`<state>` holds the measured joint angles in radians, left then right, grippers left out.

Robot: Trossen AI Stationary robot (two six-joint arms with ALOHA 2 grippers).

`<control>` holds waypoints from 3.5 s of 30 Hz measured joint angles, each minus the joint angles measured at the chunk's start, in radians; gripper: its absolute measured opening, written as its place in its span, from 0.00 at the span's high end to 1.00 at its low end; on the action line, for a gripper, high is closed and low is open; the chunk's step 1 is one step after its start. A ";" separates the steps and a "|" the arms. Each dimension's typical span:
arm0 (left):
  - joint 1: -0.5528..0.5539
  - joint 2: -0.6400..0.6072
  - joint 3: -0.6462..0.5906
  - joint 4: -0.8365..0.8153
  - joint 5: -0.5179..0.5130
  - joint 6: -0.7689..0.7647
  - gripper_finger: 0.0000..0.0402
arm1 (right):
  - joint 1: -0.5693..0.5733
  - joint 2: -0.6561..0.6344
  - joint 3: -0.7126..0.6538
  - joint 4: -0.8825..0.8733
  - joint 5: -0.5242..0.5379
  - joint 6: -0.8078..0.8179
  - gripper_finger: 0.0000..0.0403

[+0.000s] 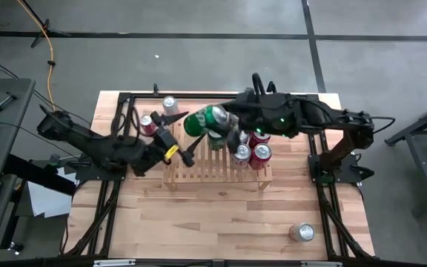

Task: Place canned beverage on shelf
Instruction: Put the green soda can on the shelf

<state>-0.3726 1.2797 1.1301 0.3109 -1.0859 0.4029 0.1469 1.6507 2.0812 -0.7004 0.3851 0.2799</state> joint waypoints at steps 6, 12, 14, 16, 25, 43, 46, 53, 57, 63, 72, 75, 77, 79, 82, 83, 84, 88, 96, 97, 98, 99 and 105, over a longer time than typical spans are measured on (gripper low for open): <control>-0.076 -0.084 -0.002 -0.126 0.000 -0.039 0.07 | 0.098 -0.037 0.000 -0.098 0.012 -0.076 0.30; -0.118 -0.150 0.002 -0.120 -0.084 -0.078 0.08 | 0.154 -0.070 -0.001 -0.142 0.041 -0.059 0.30; -0.129 -0.164 0.002 -0.118 -0.115 -0.086 0.08 | 0.172 -0.070 -0.001 -0.151 0.045 -0.053 0.30; -0.136 -0.173 0.001 -0.125 -0.117 -0.087 0.07 | 0.190 -0.074 -0.001 -0.174 0.072 -0.053 0.30; -0.152 -0.268 0.000 -0.125 -0.125 -0.196 0.07 | 0.222 -0.058 -0.001 -0.374 -0.199 0.076 0.30; -0.151 -0.511 0.000 -0.558 0.263 -0.438 0.07 | 0.242 0.176 -0.001 -0.327 -0.150 0.342 0.30; -0.142 -0.530 0.000 -0.682 0.440 -0.604 0.07 | 0.240 0.183 -0.001 -0.326 -0.150 0.342 0.30; -0.116 -0.472 -0.001 -0.816 0.760 -0.936 0.07 | 0.240 0.178 -0.001 -0.288 -0.118 0.310 0.30; -0.116 -0.370 -0.001 -0.817 0.770 -0.975 0.07 | 0.239 0.178 -0.001 -0.267 -0.116 0.262 0.30; -0.119 -0.178 -0.002 -0.819 0.745 -0.982 0.07 | 0.239 0.178 -0.001 -0.269 -0.099 0.235 0.30; -0.174 0.007 0.133 -0.912 0.556 -1.065 0.07 | 0.239 0.177 -0.001 -0.340 -0.076 0.235 0.30; -0.217 0.044 0.222 -1.003 0.377 -1.020 0.07 | 0.232 0.177 -0.001 -0.345 -0.075 0.233 0.30; -0.249 0.073 0.268 -1.055 0.247 -0.992 0.07 | 0.222 0.177 -0.001 -0.343 -0.076 0.235 0.30; -0.276 0.111 0.289 -1.066 0.139 -0.959 0.07 | 0.212 0.177 -0.001 -0.337 -0.075 0.235 0.30; -0.306 0.172 0.298 -1.068 0.037 -0.900 0.07 | 0.198 0.177 -0.001 -0.332 -0.073 0.235 0.30; -0.311 0.191 0.299 -1.065 0.024 -0.885 0.07 | 0.192 0.177 -0.001 -0.333 -0.071 0.235 0.30; -0.313 0.207 0.299 -1.057 0.023 -0.867 0.07 | 0.188 0.177 -0.001 -0.333 -0.071 0.235 0.30; -0.296 0.231 0.299 -1.037 0.030 -0.850 0.07 | 0.171 0.177 -0.001 -0.331 -0.074 0.239 0.30; -0.223 0.233 0.299 -1.040 0.083 -0.836 0.07 | 0.144 0.177 -0.001 -0.306 -0.098 0.237 0.30; -0.217 0.233 0.300 -1.039 0.102 -0.835 0.07 | 0.144 0.177 -0.001 -0.302 -0.097 0.236 0.30; -0.210 0.233 0.300 -1.039 0.119 -0.836 0.07 | 0.144 0.177 -0.001 -0.293 -0.098 0.235 0.30; -0.204 0.234 0.300 -1.039 0.134 -0.836 0.07 | 0.145 0.177 -0.001 -0.278 -0.101 0.235 0.30; -0.186 0.248 0.301 -1.040 0.154 -0.836 0.07 | 0.146 0.176 -0.001 -0.243 -0.100 0.236 0.30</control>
<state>-0.5583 1.5277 1.4307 -0.7294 -0.9321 -0.4331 0.2924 1.8271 2.0804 -0.9432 0.2847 0.5159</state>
